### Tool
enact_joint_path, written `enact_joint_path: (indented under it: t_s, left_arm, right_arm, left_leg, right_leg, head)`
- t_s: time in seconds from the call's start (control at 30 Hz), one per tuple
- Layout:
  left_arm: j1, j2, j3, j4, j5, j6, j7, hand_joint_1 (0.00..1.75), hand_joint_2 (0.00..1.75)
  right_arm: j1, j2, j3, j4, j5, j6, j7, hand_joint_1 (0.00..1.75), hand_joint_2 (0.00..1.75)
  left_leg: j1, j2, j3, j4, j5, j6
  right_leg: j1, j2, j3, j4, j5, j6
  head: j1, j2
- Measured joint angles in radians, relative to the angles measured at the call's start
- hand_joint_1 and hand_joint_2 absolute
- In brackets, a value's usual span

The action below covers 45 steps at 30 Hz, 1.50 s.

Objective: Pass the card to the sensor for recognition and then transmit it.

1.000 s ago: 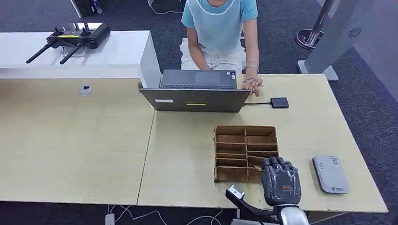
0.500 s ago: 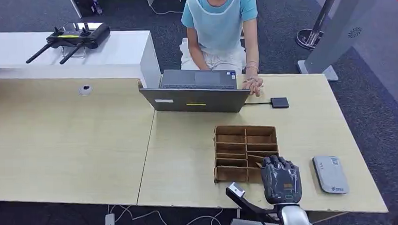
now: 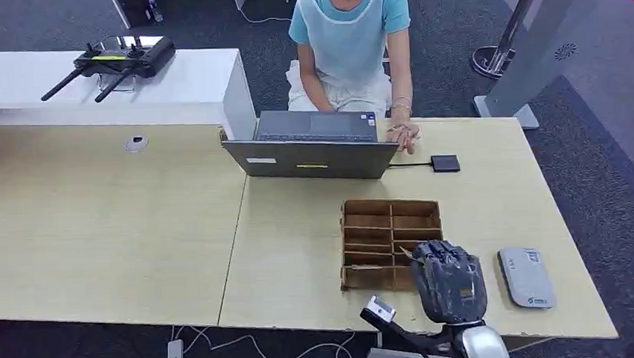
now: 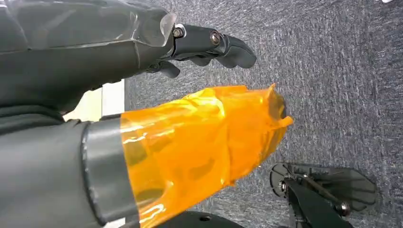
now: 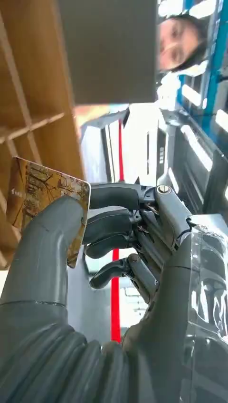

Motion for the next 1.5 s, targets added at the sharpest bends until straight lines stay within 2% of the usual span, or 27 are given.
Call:
enact_joint_path:
  t_s: [0.07,0.27,0.47,0.53,0.67,0.9,1.03,1.23,1.5]
  left_arm:
    - [0.0,0.0,0.0,0.0,0.002,0.0,0.0,0.0,0.0]
    - [0.0,0.0,0.0,0.0,0.004,0.0,0.0,0.0,0.0]
    - [0.0,0.002,0.0,0.0,-0.007,0.0,0.0,0.0,0.0]
    - [0.0,0.003,0.0,0.0,-0.01,-0.002,0.0,0.0,0.0]
    - [0.0,0.007,0.0,0.0,-0.027,-0.007,0.0,0.0,0.0]
    - [-0.001,0.013,0.0,0.0,-0.07,-0.018,0.0,0.0,0.0]
    - [-0.001,0.018,0.0,0.0,-0.091,-0.02,0.0,0.0,0.0]
    - [-0.002,0.02,0.0,0.0,-0.132,-0.032,0.0,0.0,0.0]
    - [-0.004,0.029,0.0,0.0,-0.191,-0.046,0.0,0.0,0.0]
  right_arm:
    - [0.012,0.027,-0.025,-0.028,-0.042,0.001,-0.042,1.48,1.75]
    - [0.032,0.063,-0.053,-0.103,-0.082,0.005,-0.088,1.48,1.75]
    - [0.031,0.064,-0.071,-0.156,-0.107,0.016,-0.107,1.52,1.75]
    - [0.022,0.058,-0.08,-0.171,-0.124,0.023,-0.116,1.59,1.75]
    - [-0.021,0.029,-0.089,-0.192,-0.129,0.03,-0.118,1.61,1.75]
    - [-0.17,-0.045,-0.103,-0.204,-0.151,0.113,-0.119,1.61,1.75]
    - [-0.266,-0.082,-0.104,-0.194,-0.169,0.155,-0.123,1.71,1.75]
    - [-0.445,-0.13,-0.109,-0.12,-0.217,0.24,-0.128,1.75,1.75]
    - [-0.689,-0.139,-0.097,0.037,-0.226,0.319,-0.121,1.75,1.75]
  left_leg:
    - [0.0,0.0,0.0,0.0,0.0,0.0]
    - [0.0,0.0,0.0,0.0,0.0,0.0]
    - [0.0,0.0,0.0,0.0,0.0,0.0]
    - [0.0,0.0,0.0,0.0,0.0,0.0]
    - [0.0,0.001,0.0,0.0,0.0,0.0]
    - [0.0,0.002,0.001,0.0,0.001,0.0]
    - [0.0,0.002,0.001,0.0,0.001,0.0]
    - [0.0,0.003,0.001,0.0,0.001,0.0]
    - [0.0,0.003,0.0,0.0,0.002,-0.001]
  right_leg:
    - [0.0,0.0,0.0,0.0,0.0,0.0]
    - [0.0,0.0,0.0,0.0,0.0,0.0]
    - [0.0,0.0,0.0,0.0,0.0,0.0]
    - [0.0,0.0,0.0,0.0,0.0,0.0]
    - [0.0,0.001,0.0,0.0,0.0,0.0]
    - [0.0,0.002,0.001,0.0,0.001,0.0]
    - [0.0,0.002,0.001,0.0,0.002,-0.001]
    - [0.0,0.003,0.0,0.001,0.002,-0.001]
    - [0.0,0.003,0.0,0.001,0.003,-0.001]
  head:
    - [0.0,0.0]
    - [0.0,0.0]
    - [0.0,0.0]
    - [0.0,0.0]
    - [0.0,0.0]
    - [0.0,0.0]
    - [0.0,0.0]
    - [0.0,0.0]
    - [0.0,0.0]
